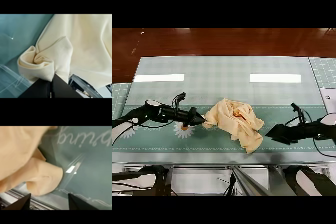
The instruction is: Fold the shirts.
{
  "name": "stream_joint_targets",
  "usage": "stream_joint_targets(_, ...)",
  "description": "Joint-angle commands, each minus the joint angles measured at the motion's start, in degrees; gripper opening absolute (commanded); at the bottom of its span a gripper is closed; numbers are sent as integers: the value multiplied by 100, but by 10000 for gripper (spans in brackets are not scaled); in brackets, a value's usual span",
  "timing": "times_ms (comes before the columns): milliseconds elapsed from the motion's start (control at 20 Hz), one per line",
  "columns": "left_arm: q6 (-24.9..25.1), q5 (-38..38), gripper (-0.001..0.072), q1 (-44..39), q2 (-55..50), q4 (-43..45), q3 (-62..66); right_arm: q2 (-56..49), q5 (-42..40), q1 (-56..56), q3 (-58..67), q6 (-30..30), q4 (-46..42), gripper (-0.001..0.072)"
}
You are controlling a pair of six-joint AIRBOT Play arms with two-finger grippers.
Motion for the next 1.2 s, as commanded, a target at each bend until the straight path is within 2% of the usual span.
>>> stream_joint_targets(0,57,-103,22,0,-4,-2,11,0,-271,2,-728,-98,485,549)
stream_joint_targets(150,138,-142,22,0,2,-4,24,0,-522,33,-922,-125,933,546)
stream_joint_targets(250,138,-140,23,0,7,-4,24,0,-879,435,-925,-57,1010,545)
stream_joint_targets(550,138,-138,22,2,7,-4,24,-2,-2649,2468,-925,1093,999,527)
stream_joint_targets(600,144,-136,22,2,7,-4,28,-2,-2911,2649,-922,1167,1019,436)
stream_joint_targets(700,186,-140,22,4,28,-4,120,0,-3069,2704,-905,1217,1034,85)
stream_joint_targets(750,181,-142,22,9,79,-4,214,0,-2966,2675,-837,1211,1036,29)
stream_joint_targets(950,170,-146,21,37,909,-2,953,186,-1591,2638,157,538,684,28)
stream_joint_targets(1050,-26,-142,21,240,1657,0,1550,623,-962,2638,994,605,107,28)
stream_joint_targets(1150,-203,-142,21,640,2402,0,2201,1178,-739,2638,1967,1008,-741,27)
